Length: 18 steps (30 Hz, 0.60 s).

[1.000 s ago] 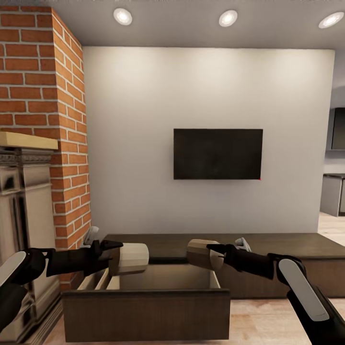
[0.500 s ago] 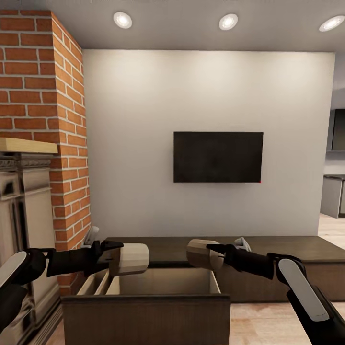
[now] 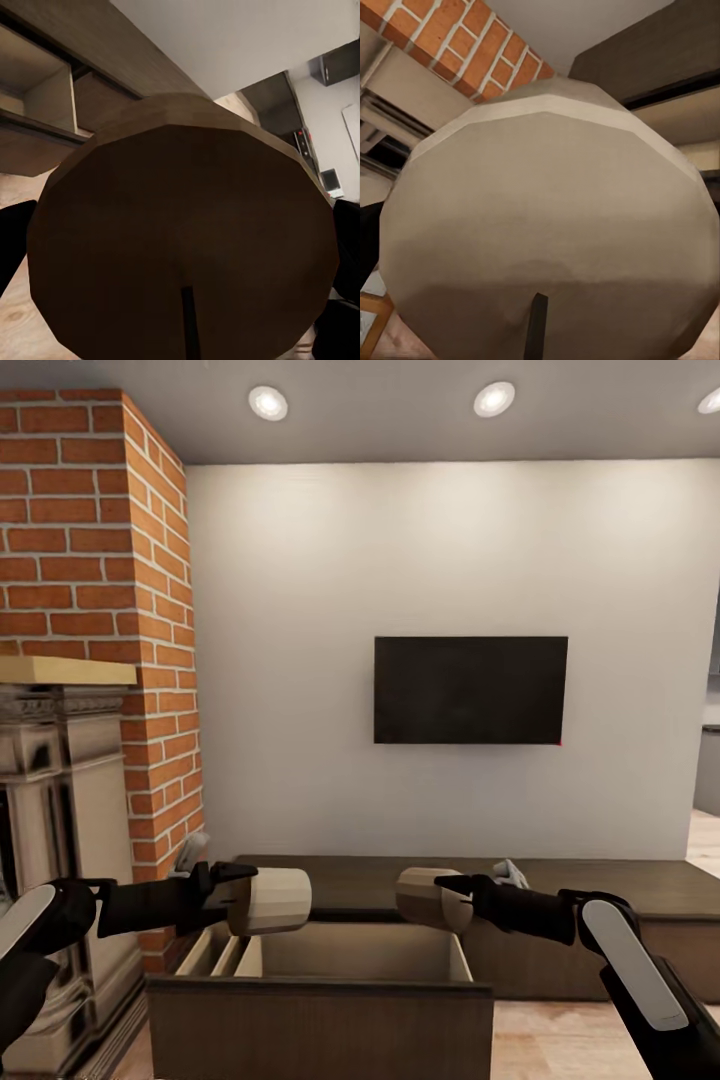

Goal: Place each of the two pumpkins and all three candles from the living room inside a cabinet in the living room (use any cabinet), then make sure every cabinet is closed, and position the cauldron so it is next to a table in the living room.

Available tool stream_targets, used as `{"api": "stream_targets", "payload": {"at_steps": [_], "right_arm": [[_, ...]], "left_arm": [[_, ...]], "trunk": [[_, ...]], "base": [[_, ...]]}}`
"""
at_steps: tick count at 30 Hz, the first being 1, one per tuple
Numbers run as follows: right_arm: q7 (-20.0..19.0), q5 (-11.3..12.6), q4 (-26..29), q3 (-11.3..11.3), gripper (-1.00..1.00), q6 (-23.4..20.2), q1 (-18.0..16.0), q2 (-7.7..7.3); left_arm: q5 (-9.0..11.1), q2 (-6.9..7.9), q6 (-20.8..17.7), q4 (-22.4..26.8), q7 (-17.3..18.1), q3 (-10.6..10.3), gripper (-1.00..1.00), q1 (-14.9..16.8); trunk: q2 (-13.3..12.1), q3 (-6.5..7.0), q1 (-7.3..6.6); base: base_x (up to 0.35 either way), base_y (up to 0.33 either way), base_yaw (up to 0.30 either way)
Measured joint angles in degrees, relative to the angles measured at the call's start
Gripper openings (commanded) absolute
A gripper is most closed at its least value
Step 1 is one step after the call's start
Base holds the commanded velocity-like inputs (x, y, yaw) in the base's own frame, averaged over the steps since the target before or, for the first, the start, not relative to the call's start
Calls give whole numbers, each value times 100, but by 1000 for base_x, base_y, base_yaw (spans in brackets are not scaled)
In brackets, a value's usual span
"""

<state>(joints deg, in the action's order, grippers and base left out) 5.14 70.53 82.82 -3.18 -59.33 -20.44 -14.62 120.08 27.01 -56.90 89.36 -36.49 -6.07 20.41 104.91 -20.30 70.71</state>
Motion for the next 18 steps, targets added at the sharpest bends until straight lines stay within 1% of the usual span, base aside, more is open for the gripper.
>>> {"api": "stream_targets", "payload": {"at_steps": [9, 18], "right_arm": [[8, -6, -24, 0, -100, 6, 0, -7], [-1, 6, -51, 0, -100, 20, 1, -11]], "left_arm": [[-5, 2, 0, 0, 0, -3, -100, 0], [-3, 2, -1, -1, 0, -4, -100, 2]], "trunk": [[-361, 88, -198], [-722, 167, -395]], "base": [[0, 0, 134], [0, 0, 19]]}}
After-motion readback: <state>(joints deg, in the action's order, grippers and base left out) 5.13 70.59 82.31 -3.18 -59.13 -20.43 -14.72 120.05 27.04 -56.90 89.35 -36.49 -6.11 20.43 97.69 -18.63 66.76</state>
